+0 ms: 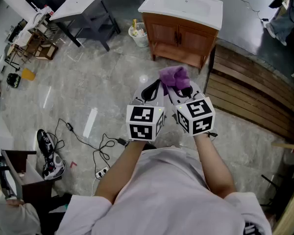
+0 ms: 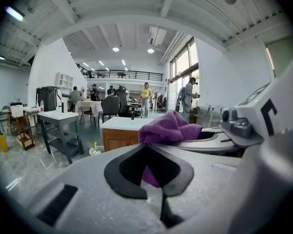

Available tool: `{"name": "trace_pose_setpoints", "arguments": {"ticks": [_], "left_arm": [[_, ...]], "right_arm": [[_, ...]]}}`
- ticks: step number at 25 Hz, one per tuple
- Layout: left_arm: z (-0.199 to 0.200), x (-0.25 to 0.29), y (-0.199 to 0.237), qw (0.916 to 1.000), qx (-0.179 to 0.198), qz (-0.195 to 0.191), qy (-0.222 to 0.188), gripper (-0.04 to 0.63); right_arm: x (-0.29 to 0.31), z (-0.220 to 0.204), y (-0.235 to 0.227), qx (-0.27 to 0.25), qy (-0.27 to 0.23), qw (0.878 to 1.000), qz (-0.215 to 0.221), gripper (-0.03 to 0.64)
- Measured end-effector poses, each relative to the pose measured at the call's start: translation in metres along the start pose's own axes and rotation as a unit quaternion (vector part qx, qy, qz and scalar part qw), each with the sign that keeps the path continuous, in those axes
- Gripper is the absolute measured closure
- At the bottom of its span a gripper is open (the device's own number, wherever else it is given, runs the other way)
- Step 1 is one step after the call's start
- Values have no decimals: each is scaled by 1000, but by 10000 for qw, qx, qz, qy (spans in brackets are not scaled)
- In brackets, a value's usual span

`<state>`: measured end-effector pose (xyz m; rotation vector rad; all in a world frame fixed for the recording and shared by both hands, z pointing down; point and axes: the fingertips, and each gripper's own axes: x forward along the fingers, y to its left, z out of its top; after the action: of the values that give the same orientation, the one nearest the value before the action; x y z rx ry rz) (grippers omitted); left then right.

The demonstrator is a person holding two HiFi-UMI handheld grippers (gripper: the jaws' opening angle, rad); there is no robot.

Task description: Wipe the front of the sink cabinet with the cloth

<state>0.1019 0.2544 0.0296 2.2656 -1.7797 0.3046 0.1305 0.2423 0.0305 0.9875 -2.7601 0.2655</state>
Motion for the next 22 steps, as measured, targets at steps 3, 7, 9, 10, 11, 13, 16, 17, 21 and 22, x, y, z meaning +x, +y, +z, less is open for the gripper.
{"name": "trace_pose_setpoints", "arguments": {"ticks": [3, 7, 9, 10, 11, 13, 16, 17, 21, 22], "left_arm": [[1, 0, -4, 10000, 21, 14, 0, 589], [1, 0, -5, 10000, -4, 35, -7, 589], [0, 2, -3, 10000, -25, 37, -2, 589], [-1, 3, -1, 10000, -39, 40, 5, 589], [-1, 5, 1, 10000, -54, 48, 9, 589], [-1, 8, 7, 9999, -83, 65, 5, 589], [0, 16, 19, 9999, -122, 65, -1, 589], [1, 19, 24, 9999, -139, 58, -5, 589], [3, 39, 50, 9997, -246, -15, 24, 589], [3, 46, 57, 9996, -258, -48, 40, 589]], "right_arm": [[-4, 0, -3, 12, 5, 10000, -3, 545], [-5, -1, -3, 13, 29, 10000, 42, 545], [-1, 0, -4, 34, 7, 10000, 53, 545], [1, 0, -4, 40, 0, 10000, 63, 545], [3, 0, -4, 43, -3, 10000, 73, 545], [9, 0, -5, 57, -4, 9999, 89, 545], [23, -1, -9, 76, 31, 9999, 73, 545], [29, 0, -10, 71, 50, 9999, 67, 545], [61, 4, -14, 5, 126, 9999, 31, 545], [70, 5, -17, 0, 145, 9999, 9, 545]]}}
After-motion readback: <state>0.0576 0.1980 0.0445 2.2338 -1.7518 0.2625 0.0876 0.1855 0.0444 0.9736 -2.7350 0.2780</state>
